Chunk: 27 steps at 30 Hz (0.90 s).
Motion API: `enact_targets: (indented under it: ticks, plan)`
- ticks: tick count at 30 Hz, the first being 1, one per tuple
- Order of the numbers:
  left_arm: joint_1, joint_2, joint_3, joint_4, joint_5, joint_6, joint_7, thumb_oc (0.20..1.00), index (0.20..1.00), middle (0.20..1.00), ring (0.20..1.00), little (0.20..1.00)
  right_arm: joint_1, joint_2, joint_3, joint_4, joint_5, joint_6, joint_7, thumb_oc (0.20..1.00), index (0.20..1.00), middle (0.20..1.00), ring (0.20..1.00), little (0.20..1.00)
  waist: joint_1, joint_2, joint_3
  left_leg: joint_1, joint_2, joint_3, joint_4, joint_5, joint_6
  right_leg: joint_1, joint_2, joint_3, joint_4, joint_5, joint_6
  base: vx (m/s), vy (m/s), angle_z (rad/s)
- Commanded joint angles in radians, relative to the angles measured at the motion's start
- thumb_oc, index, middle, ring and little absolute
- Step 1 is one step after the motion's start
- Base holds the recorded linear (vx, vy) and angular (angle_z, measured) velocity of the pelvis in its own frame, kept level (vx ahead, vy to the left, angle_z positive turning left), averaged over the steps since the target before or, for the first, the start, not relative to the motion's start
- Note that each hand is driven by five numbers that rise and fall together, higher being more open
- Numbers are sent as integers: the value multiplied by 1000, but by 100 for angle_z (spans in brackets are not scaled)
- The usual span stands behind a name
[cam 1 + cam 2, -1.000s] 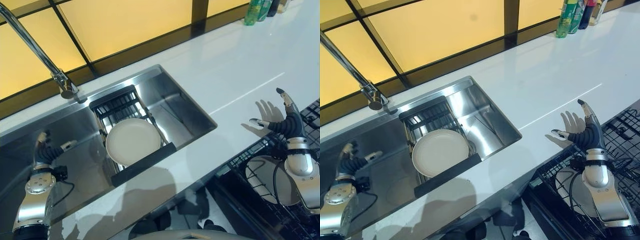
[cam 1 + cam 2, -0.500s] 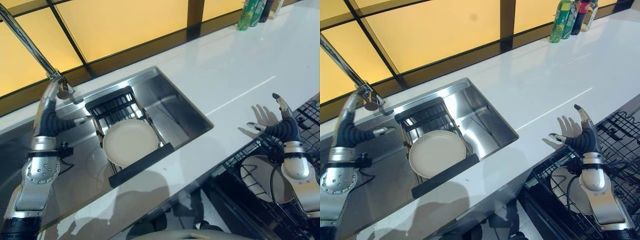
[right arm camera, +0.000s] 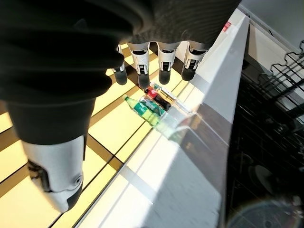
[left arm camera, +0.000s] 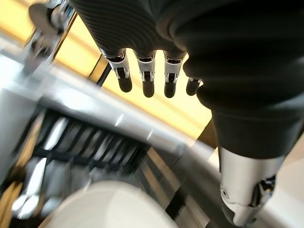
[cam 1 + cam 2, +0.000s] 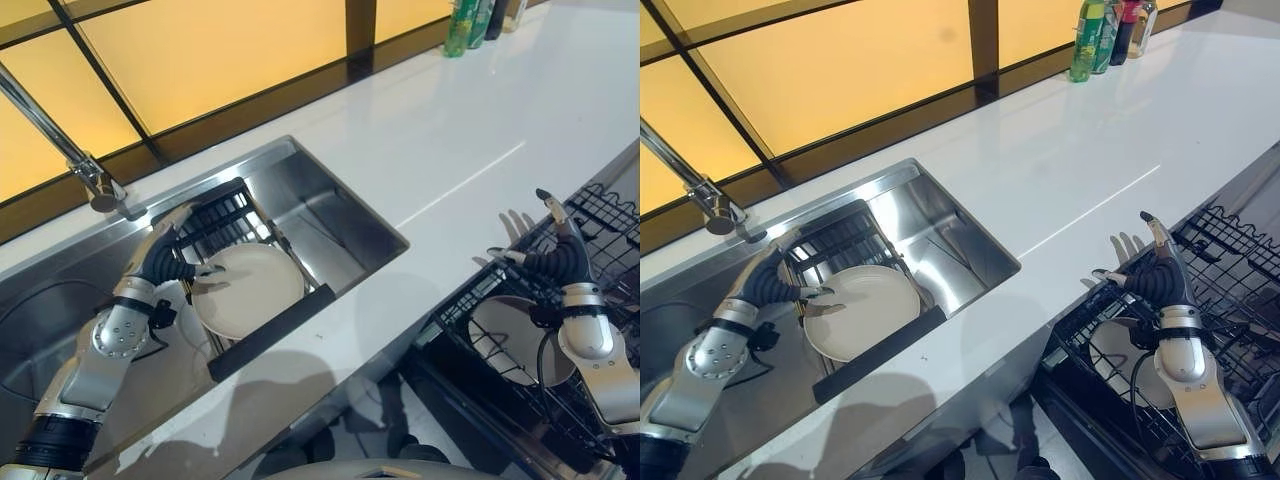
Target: Pick up plates and place into dishwasher.
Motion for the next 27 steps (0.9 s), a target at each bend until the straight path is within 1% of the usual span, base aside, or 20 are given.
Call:
enact_targets:
  ticks: [1,3,5,10,14,17,19,20,21,22,23,26,27]
  plan:
    - [-119,22,-16,62,-26,31,11,1000,1000,1000,1000,1000,-112,-96,29,-20,1,-25,-22,1000,1000,1000,1000,1000,-24,6,14,-82,8,16,75,-12,1,-106,-21,16,182,-83,12,-17,82,-10]
    - [-142,22,-39,105,-7,48,34,1000,1000,1000,1000,1000,-138,-105,44,-4,0,-25,-25,1000,1000,1000,1000,1000,-28,8,28,-90,5,14,77,-11,3,-117,-22,24,186,-82,13,-14,76,-8]
    - [-157,29,-48,154,-30,81,60,1000,1000,1000,1000,1000,-154,-116,52,-2,6,-22,-25,1000,1000,1000,1000,1000,-32,6,43,-98,0,14,79,-10,5,-127,-23,31,186,-78,16,-14,53,-6]
    - [-185,31,-36,265,-44,75,104,1000,1000,1000,1000,1000,-159,-122,52,-8,19,-30,-28,1000,1000,1000,1000,1000,-41,-13,67,-118,-2,18,87,-11,11,-144,-25,39,183,-71,19,0,6,-2]
    - [-246,36,-53,355,-42,75,126,1000,1000,1000,1000,1000,-201,-128,76,6,23,-28,-44,1000,1000,1000,1000,1000,-47,-15,88,-145,-5,22,101,-10,12,-170,-26,48,194,-69,19,-31,31,-1]
    - [-285,47,-69,417,-9,86,146,1000,1000,1000,1000,1000,-243,-135,97,18,25,-18,-50,1000,1000,1000,1000,1000,-51,-14,107,-163,-9,22,109,-10,14,-188,-28,58,199,-67,19,-55,42,-6]
    - [-311,64,-78,472,3,116,154,1000,1000,1000,1000,1000,-265,-146,110,23,32,-9,-55,1000,1000,1000,1000,1000,-56,-16,119,-172,-11,25,114,-10,16,-200,-29,65,203,-64,20,-41,28,-8]
    - [-321,69,-82,495,-3,133,143,1000,1000,1000,1000,1000,-270,-147,113,23,34,-8,-57,1000,1000,1000,1000,1000,-58,-17,123,-174,-12,26,114,-10,18,-202,-30,68,202,-63,21,-27,15,-10]
    - [-327,73,-84,505,-5,136,137,1000,1000,1000,1000,1000,-273,-147,113,24,34,-8,-57,1000,1000,1000,1000,1000,-59,-18,124,-175,-12,27,114,-10,18,-202,-30,69,202,-62,21,-26,7,-8]
    - [-336,83,-88,534,-25,156,92,1000,1000,1000,1000,1000,-275,-147,113,23,35,-10,-58,1000,1000,1000,1000,1000,-63,-19,126,-176,-13,30,112,-10,20,-204,-30,71,199,-61,22,-25,2,-5]
    - [-341,85,-91,544,-42,160,68,1000,1000,1000,1000,1000,-275,-147,111,20,36,-10,-57,1000,1000,1000,1000,1000,-64,-20,128,-177,-14,31,111,-10,20,-206,-30,72,199,-60,23,-34,3,-7]
    - [-339,78,-104,556,-152,163,-107,1000,1000,1000,1000,1000,-270,-150,104,7,37,-10,-52,1000,1000,1000,1000,1000,-68,-15,129,-176,-16,37,108,-10,24,-208,-32,70,200,-62,25,-16,14,-3]
    - [-337,74,-111,554,-196,178,-173,1000,1000,1000,1000,1000,-270,-151,102,4,35,-10,-48,1000,1000,1000,1000,1000,-69,-11,128,-175,-16,38,107,-10,23,-207,-33,70,199,-62,25,-9,35,0]
